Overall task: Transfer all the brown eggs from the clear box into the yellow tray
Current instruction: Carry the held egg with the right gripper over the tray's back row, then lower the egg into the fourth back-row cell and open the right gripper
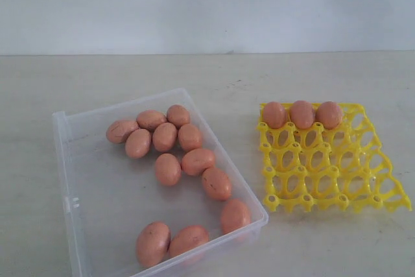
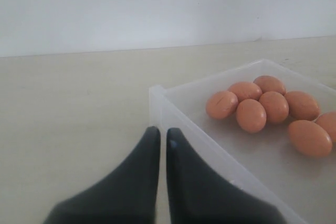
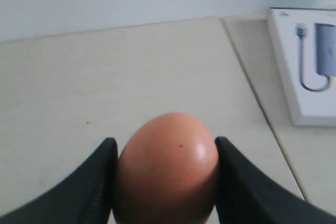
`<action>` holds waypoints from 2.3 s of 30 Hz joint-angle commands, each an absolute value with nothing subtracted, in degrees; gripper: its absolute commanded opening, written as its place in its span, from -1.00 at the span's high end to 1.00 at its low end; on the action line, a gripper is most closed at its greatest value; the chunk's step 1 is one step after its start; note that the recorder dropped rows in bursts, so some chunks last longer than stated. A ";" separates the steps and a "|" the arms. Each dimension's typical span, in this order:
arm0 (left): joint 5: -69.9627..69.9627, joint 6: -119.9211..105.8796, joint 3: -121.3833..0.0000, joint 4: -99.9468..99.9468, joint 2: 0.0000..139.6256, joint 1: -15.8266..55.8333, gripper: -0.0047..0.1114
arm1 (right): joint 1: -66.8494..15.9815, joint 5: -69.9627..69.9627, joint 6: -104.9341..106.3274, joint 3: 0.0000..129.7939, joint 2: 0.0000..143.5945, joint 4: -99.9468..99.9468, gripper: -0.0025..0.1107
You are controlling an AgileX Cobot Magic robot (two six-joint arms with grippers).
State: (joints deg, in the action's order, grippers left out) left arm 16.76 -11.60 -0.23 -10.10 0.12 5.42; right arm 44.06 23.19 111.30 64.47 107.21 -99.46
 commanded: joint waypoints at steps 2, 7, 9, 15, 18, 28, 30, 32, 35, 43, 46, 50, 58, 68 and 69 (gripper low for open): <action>16.27 -11.63 0.00 -10.00 0.00 5.74 0.85 | 50.84 49.90 101.98 68.26 106.53 -99.95 0.96; 16.27 -11.63 0.00 -10.00 0.00 5.74 0.85 | 46.34 69.96 98.23 74.40 104.23 -93.47 0.96; 16.27 -11.63 0.00 -10.00 0.00 5.74 0.85 | 40.00 61.06 94.27 74.40 100.80 -71.26 0.96; 16.27 -11.63 0.00 -10.00 0.00 5.74 0.85 | 22.28 36.00 31.73 73.81 103.70 5.26 0.96; 16.27 -11.63 0.00 -10.00 0.00 5.74 0.85 | 22.26 38.47 -6.51 73.81 104.64 36.13 0.96; 16.27 -11.63 0.00 -10.00 0.00 5.74 0.85 | 23.38 5.62 -21.46 70.28 92.94 40.32 0.96; 16.27 -11.63 0.00 -10.00 0.00 5.74 0.85 | 23.38 -6.31 -22.03 65.89 89.04 38.96 0.96; 16.27 -11.63 0.00 -10.00 0.00 5.74 0.85 | 23.38 -16.98 -24.22 61.45 85.69 39.76 0.96; 16.27 -11.63 0.00 -10.00 0.00 5.74 0.85 | 23.38 -27.94 -27.27 55.35 83.90 41.85 0.96; 16.27 -11.63 0.00 -10.00 0.00 5.74 0.85 | 23.38 -55.04 -58.13 48.16 97.12 68.80 0.96; 16.27 -11.63 0.00 -10.00 0.00 5.74 0.85 | 23.28 -63.21 -57.45 48.16 104.56 78.89 0.96; 16.27 -11.63 0.00 -10.00 0.00 5.74 0.85 | 23.40 -61.52 -56.46 48.16 109.24 71.90 0.96; 16.27 -11.63 0.00 -10.00 0.00 5.74 0.85 | 23.40 -43.66 -47.79 48.16 109.22 70.72 0.96; 16.27 -11.63 0.00 -10.00 0.00 5.74 0.85 | 23.40 -43.76 -41.05 48.16 109.34 65.79 0.96; 16.27 -11.63 0.00 -10.00 0.00 5.74 0.85 | 23.40 -43.13 -41.00 48.16 109.34 65.79 0.96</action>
